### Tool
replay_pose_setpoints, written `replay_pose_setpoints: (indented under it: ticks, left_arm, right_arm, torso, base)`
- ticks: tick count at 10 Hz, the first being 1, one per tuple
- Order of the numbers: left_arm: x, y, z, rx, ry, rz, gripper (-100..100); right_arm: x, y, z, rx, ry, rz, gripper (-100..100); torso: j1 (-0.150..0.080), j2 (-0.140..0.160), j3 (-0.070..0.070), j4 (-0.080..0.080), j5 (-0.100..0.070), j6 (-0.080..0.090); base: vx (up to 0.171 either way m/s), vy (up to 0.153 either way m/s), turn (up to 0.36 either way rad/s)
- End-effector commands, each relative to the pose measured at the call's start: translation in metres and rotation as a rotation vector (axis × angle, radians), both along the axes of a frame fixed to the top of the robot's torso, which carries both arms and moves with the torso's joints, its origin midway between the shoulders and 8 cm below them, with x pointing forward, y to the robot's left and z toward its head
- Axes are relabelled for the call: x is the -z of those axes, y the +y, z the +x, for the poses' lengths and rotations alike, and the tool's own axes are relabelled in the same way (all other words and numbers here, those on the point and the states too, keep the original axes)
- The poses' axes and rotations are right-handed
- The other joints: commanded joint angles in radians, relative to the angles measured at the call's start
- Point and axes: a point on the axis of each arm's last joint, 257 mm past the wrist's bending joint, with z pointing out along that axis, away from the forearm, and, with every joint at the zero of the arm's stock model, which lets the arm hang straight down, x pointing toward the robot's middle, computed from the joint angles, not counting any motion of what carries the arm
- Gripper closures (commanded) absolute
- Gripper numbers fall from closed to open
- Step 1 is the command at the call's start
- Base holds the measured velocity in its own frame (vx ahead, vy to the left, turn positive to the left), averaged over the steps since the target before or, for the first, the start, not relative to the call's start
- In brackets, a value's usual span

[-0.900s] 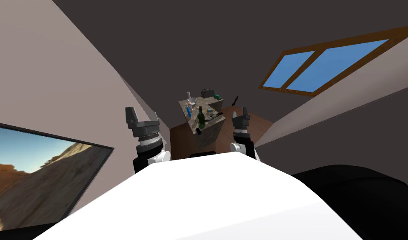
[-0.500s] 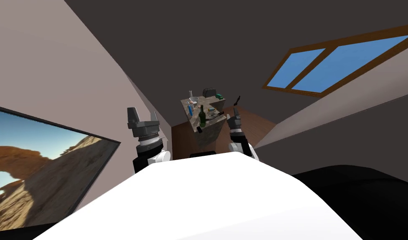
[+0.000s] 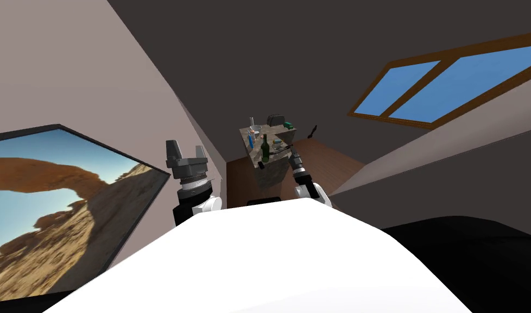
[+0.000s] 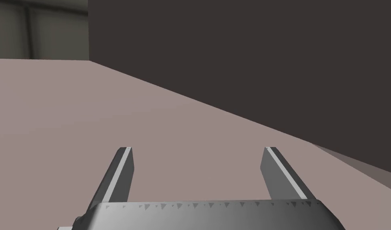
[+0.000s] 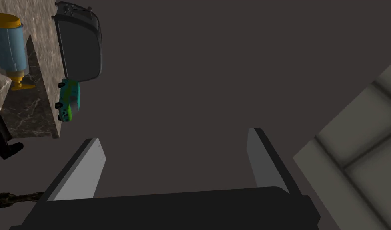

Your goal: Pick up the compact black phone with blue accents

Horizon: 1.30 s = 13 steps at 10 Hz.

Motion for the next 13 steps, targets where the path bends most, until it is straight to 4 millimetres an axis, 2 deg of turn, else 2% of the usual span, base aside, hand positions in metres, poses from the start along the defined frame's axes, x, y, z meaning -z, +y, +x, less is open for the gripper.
replay_pose_setpoints:
  ticks: [1, 2, 3, 4, 5, 6, 7, 8, 9, 10, 11, 12, 13]
  left_arm:
    - [0.0, 0.0, 0.0, 0.0, 0.0, 0.0, 0]
    - [0.0, 0.0, 0.0, 0.0, 0.0, 0.0, 0]
    - [0.0, 0.0, 0.0, 0.0, 0.0, 0.0, 0]
    - [0.0, 0.0, 0.0, 0.0, 0.0, 0.0, 0]
    - [0.0, 0.0, 0.0, 0.0, 0.0, 0.0, 0]
    - [0.0, 0.0, 0.0, 0.0, 0.0, 0.0, 0]
    - [0.0, 0.0, 0.0, 0.0, 0.0, 0.0, 0]
    - [0.0, 0.0, 0.0, 0.0, 0.0, 0.0, 0]
    - [0.0, 0.0, 0.0, 0.0, 0.0, 0.0, 0]
    - [0.0, 0.0, 0.0, 0.0, 0.0, 0.0, 0]
    - [0.0, 0.0, 0.0, 0.0, 0.0, 0.0, 0]
    - [0.0, 0.0, 0.0, 0.0, 0.0, 0.0, 0]
    - [0.0, 0.0, 0.0, 0.0, 0.0, 0.0, 0]
  right_arm:
    - [0.015, 0.006, 0.002, -0.003, 0.036, -0.049, -100]
    - [0.034, 0.015, 0.009, -0.015, 0.083, -0.11, -100]
    - [0.034, 0.016, 0.009, -0.014, 0.082, -0.121, -100]
    - [0.055, 0.025, 0.015, -0.026, 0.129, -0.184, -100]
    - [0.055, 0.025, 0.015, -0.024, 0.128, -0.199, -100]
    - [0.074, 0.034, 0.02, -0.037, 0.169, -0.267, -100]
    - [0.076, 0.033, 0.02, -0.033, 0.173, -0.281, -100]
    - [0.096, 0.041, 0.024, -0.046, 0.21, -0.353, -100]
    - [0.098, 0.04, 0.024, -0.04, 0.217, -0.369, -100]
    - [0.116, 0.046, 0.028, -0.049, 0.256, -0.441, -100]
    - [0.12, 0.045, 0.027, -0.046, 0.259, -0.463, -100]
    - [0.142, 0.049, 0.03, -0.054, 0.303, -0.54, -100]
    - [0.142, 0.049, 0.03, -0.05, 0.3, -0.561, -100]
  torso:
    - [0.0, 0.0, 0.0, 0.0, 0.0, 0.0]
    - [0.001, -0.001, 0.0, 0.0, 0.0, 0.001]
    - [0.0, -0.001, 0.0, 0.0, 0.0, 0.0]
    - [0.001, -0.001, -0.001, 0.0, 0.0, 0.001]
    - [0.0, -0.002, -0.001, 0.0, 0.0, 0.0]
    - [0.0, -0.002, -0.001, 0.0, 0.0, 0.001]
    - [0.001, -0.001, 0.0, 0.0, 0.0, 0.0]
    - [0.001, -0.001, -0.001, 0.0, 0.0, 0.001]
    - [0.001, -0.001, 0.0, 0.0, 0.0, 0.0]
    - [0.001, -0.002, -0.001, 0.0, 0.0, 0.001]
    - [0.001, -0.001, -0.001, 0.0, 0.0, 0.0]
    - [0.0, -0.002, -0.001, 0.0, 0.0, 0.001]
    - [0.001, -0.001, -0.001, 0.0, 0.0, 0.0]
  base:
    - [-0.092, -0.008, 0.063]
    - [-0.096, -0.006, 0.097]
    - [-0.08, -0.009, 0.06]
    - [-0.075, -0.018, 0.12]
    - [-0.073, -0.008, 0.069]
    - [-0.104, 0.001, 0.133]
    - [-0.086, -0.001, 0.057]
    - [-0.095, 0.003, 0.108]
    - [-0.083, 0.002, 0.077]
    - [-0.09, -0.009, 0.155]
    - [-0.08, -0.004, 0.058]
    - [-0.097, 0.004, 0.103]
    - [-0.088, 0.002, 0.084]
